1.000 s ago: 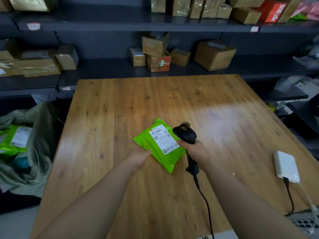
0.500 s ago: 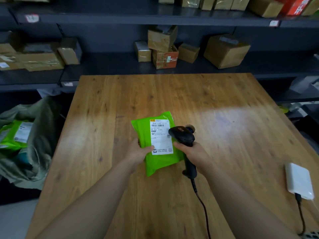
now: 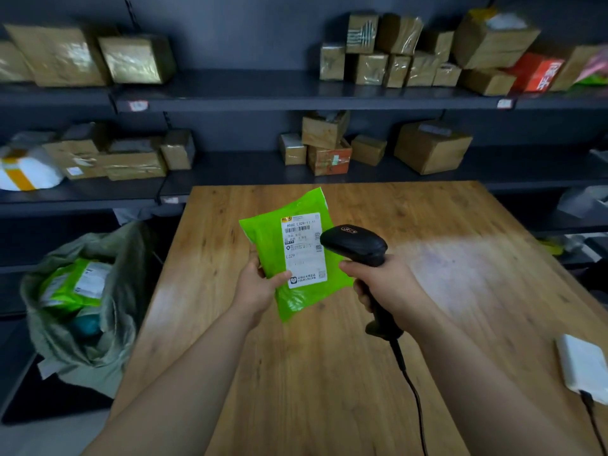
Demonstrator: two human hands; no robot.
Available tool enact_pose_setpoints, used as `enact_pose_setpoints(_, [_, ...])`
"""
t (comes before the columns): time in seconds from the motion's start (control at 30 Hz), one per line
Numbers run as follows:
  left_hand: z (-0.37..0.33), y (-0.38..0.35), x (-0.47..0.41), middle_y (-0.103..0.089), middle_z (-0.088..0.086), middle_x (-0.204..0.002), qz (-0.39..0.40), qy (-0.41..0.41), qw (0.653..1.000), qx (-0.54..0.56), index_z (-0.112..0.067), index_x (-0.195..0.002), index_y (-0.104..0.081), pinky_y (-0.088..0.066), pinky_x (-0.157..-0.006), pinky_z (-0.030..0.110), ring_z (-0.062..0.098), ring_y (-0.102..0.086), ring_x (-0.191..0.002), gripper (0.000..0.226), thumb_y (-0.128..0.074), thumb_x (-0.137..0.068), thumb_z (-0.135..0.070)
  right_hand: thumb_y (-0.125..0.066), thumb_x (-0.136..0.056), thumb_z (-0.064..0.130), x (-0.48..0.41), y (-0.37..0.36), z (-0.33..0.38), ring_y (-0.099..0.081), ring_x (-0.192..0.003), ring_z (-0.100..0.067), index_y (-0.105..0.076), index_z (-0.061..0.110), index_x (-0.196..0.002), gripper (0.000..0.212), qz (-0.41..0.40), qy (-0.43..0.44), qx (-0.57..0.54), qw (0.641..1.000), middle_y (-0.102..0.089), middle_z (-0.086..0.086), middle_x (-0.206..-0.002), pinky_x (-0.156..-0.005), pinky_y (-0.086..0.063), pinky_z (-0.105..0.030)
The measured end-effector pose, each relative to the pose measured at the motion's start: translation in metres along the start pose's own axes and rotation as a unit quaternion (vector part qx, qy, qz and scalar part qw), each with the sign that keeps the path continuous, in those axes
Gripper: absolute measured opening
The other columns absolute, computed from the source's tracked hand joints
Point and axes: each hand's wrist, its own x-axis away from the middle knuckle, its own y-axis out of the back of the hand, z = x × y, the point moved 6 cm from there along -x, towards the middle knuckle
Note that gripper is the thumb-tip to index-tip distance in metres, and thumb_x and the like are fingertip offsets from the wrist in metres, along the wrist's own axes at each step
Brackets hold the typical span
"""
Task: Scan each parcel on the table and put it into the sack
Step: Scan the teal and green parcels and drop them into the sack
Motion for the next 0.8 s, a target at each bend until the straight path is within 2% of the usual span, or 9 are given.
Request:
enact_pose_setpoints(0.13, [0.003, 0.007, 0.002, -0.069, 0.008, -0.112, -0.003, 0.003, 1.000, 0.003, -0.010, -0.135, -0.048, -0.056, -0.086, 0.045, 0.024, -0.068, -0.099, 0.064, -0.073, -0.078, 0.003, -0.070, -0.080, 0.025, 0.011, -0.005, 0.006, -0.044, -0.042, -0.020, -0.059, 0.010, -0.062, 0.026, -0.012, 0.004, 0.024, 1.000, -0.052, -0.004, -0.050, -0.047, -0.038, -0.031])
enact_pose_setpoints(0.33, [0.011, 0.014, 0.007, -0.069, 0.008, -0.109, -0.011, 0.014, 1.000, 0.007, -0.009, -0.136, -0.047, -0.057, -0.082, 0.042, 0.024, -0.068, -0.095, 0.065, -0.074, -0.078, 0.003, -0.069, -0.082, 0.023, 0.030, -0.010, 0.009, -0.044, -0.043, -0.019, -0.059, 0.010, -0.069, 0.021, -0.011, -0.006, 0.047, 0.999, -0.052, -0.006, -0.054, -0.044, -0.037, -0.027])
enact_pose_setpoints(0.43, [0.014, 0.015, 0.009, -0.068, 0.012, -0.113, -0.011, 0.017, 1.000, 0.002, -0.009, -0.127, -0.052, -0.056, -0.084, 0.044, 0.025, -0.068, -0.096, 0.054, -0.073, -0.078, 0.003, -0.069, -0.083, 0.022, 0.038, -0.013, 0.010, -0.044, -0.045, -0.020, -0.058, 0.010, -0.070, 0.021, -0.008, -0.007, 0.049, 0.999, -0.051, -0.008, -0.056, -0.044, -0.037, -0.026])
enact_pose_setpoints(0.53, [0.016, 0.014, 0.012, -0.068, 0.012, -0.114, -0.006, 0.021, 1.000, -0.003, -0.009, -0.132, -0.050, -0.055, -0.088, 0.047, 0.027, -0.067, -0.099, 0.059, -0.074, -0.079, 0.001, -0.069, -0.083, 0.022, 0.044, -0.014, 0.012, -0.043, -0.045, -0.020, -0.057, 0.009, -0.071, 0.021, -0.004, -0.008, 0.051, 0.999, -0.050, -0.008, -0.057, -0.044, -0.037, -0.026])
enact_pose_setpoints(0.67, [0.018, 0.014, 0.014, -0.069, 0.012, -0.112, -0.009, 0.022, 1.000, -0.020, -0.008, -0.128, -0.054, -0.056, -0.085, 0.042, 0.025, -0.067, -0.096, 0.056, -0.077, -0.077, -0.003, -0.069, -0.083, 0.022, 0.051, -0.013, 0.013, -0.043, -0.044, -0.019, -0.057, 0.009, -0.073, 0.020, 0.000, -0.013, 0.050, 0.999, -0.050, -0.006, -0.057, -0.044, -0.037, -0.027])
enact_pose_setpoints(0.8, [0.022, 0.015, 0.016, -0.070, 0.007, -0.103, -0.023, 0.026, 0.999, -0.041, -0.008, -0.120, -0.058, -0.054, -0.072, 0.030, 0.017, -0.067, -0.086, 0.047, -0.077, -0.077, -0.003, -0.069, -0.082, 0.022, 0.057, -0.011, 0.013, -0.043, -0.043, -0.018, -0.058, 0.010, -0.072, 0.019, 0.000, -0.013, 0.061, 0.998, -0.051, -0.005, -0.055, -0.043, -0.037, -0.026])
